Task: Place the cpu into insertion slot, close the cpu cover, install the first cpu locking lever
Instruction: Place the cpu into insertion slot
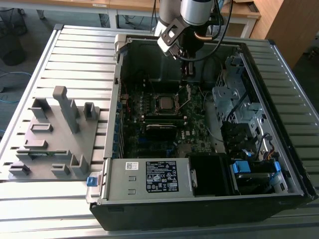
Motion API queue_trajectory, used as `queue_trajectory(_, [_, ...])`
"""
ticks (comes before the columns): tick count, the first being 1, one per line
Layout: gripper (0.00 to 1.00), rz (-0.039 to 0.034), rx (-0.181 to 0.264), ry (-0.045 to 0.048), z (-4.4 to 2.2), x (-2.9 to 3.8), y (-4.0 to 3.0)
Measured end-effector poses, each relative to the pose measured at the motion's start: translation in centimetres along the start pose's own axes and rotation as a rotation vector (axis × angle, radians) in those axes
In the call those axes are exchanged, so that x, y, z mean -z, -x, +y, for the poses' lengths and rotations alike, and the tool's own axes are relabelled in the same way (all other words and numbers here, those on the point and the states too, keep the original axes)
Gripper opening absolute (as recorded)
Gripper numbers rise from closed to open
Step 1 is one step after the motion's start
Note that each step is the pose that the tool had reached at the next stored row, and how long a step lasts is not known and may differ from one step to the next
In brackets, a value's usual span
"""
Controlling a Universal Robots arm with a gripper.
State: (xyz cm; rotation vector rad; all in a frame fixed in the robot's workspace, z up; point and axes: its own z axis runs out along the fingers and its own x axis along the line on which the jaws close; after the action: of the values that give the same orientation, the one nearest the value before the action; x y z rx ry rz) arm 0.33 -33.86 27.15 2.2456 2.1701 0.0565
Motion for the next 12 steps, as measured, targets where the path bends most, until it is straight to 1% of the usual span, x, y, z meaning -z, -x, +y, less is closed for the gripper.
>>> queue_trajectory(12, [0.1, 0.0001, 0.0, 0.0, 2.15, -0.1, -0.08])
